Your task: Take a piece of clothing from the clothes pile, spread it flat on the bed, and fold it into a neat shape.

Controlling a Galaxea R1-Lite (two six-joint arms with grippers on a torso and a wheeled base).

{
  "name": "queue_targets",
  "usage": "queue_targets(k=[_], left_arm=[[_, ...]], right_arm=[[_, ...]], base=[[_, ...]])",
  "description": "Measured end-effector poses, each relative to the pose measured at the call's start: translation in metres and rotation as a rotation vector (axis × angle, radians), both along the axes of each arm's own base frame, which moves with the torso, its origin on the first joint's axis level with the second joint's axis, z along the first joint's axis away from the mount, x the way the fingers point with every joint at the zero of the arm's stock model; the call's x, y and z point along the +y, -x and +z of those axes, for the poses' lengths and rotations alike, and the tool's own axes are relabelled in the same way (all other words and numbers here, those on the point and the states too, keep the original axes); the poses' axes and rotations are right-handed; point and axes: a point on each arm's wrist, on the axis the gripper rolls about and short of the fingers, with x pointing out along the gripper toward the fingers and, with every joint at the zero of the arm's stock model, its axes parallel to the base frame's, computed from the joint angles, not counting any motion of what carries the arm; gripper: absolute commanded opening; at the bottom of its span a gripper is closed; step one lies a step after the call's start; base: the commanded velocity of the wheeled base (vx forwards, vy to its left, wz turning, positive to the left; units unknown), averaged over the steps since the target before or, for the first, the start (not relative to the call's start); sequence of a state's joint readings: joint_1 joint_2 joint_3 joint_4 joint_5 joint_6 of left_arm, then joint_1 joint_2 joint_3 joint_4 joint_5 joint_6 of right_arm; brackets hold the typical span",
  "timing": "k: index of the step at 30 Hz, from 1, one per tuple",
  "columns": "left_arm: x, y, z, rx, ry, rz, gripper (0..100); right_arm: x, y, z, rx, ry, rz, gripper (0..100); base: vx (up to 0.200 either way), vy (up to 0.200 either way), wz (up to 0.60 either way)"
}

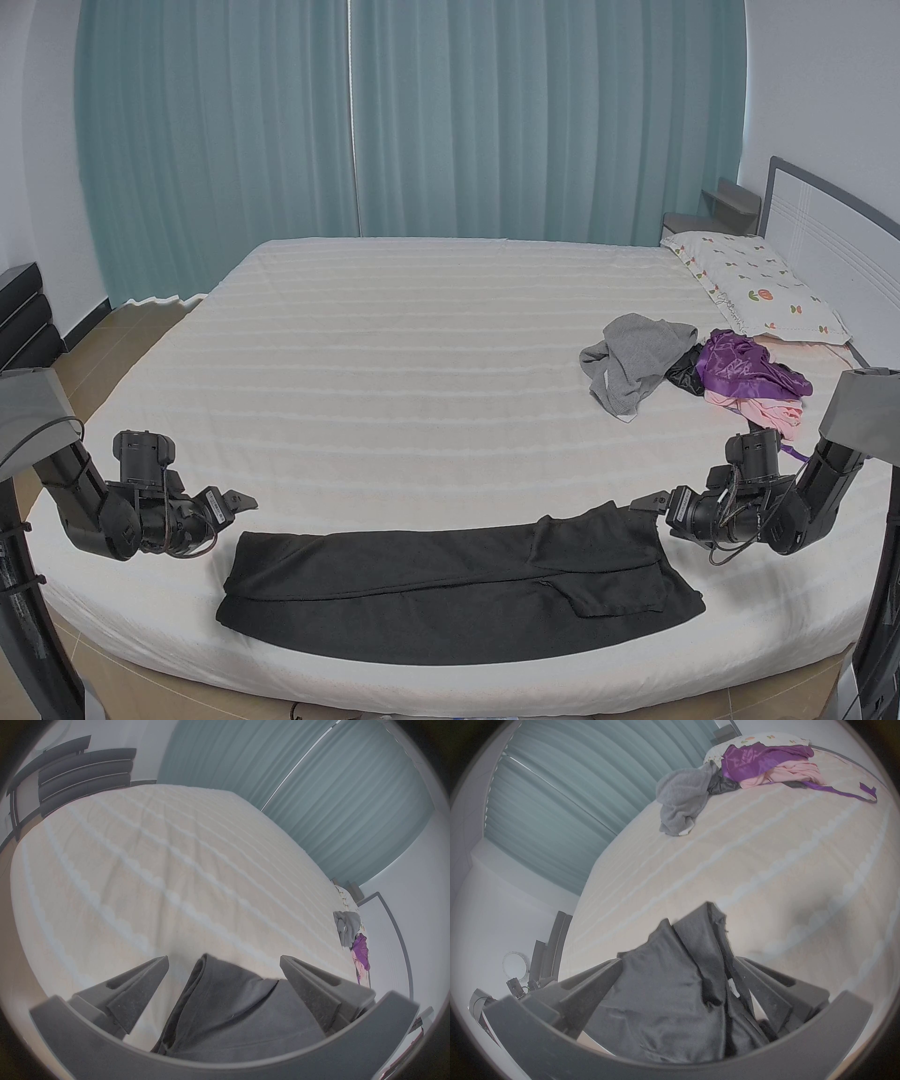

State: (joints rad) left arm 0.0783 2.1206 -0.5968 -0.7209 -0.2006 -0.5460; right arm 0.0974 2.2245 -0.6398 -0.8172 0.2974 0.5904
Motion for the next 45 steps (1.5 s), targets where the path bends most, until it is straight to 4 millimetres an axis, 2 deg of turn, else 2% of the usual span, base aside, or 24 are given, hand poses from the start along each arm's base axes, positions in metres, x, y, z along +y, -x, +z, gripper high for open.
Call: queue_targets(k=[4, 14, 15, 26, 32, 33, 45], left_arm=[[-0.006, -0.010, 0.000, -0.020, -0.007, -0.012, 100], [-0.019, -0.031, -0.028, 0.019, -0.076, 0.005, 100], [-0.020, -0.032, -0.029, 0.020, -0.076, 0.004, 0], [-0.020, -0.034, -0.041, 0.045, -0.076, 0.003, 0], [-0.012, -0.035, -0.042, 0.050, -0.065, 0.044, 0], [-0.011, -0.035, -0.041, 0.052, -0.055, 0.060, 0], [-0.005, -0.036, -0.040, 0.031, -0.047, 0.092, 0]], right_arm=[[0.000, -0.006, -0.002, -0.058, -0.001, -0.007, 100], [0.000, -0.011, -0.022, -0.054, 0.031, -0.043, 100], [0.000, -0.011, -0.023, -0.052, 0.032, -0.043, 100], [0.002, -0.027, -0.038, -0.061, 0.077, -0.086, 100], [0.005, -0.034, -0.047, -0.060, 0.087, -0.090, 100], [0.005, -0.034, -0.048, -0.059, 0.087, -0.090, 0], [0.003, -0.038, -0.053, -0.070, 0.077, -0.111, 0]], base=[[0.000, 0.000, 0.00], [0.000, 0.000, 0.00], [0.000, 0.000, 0.00], [0.000, 0.000, 0.00], [0.000, 0.000, 0.00], [0.000, 0.000, 0.00], [0.000, 0.000, 0.00]])
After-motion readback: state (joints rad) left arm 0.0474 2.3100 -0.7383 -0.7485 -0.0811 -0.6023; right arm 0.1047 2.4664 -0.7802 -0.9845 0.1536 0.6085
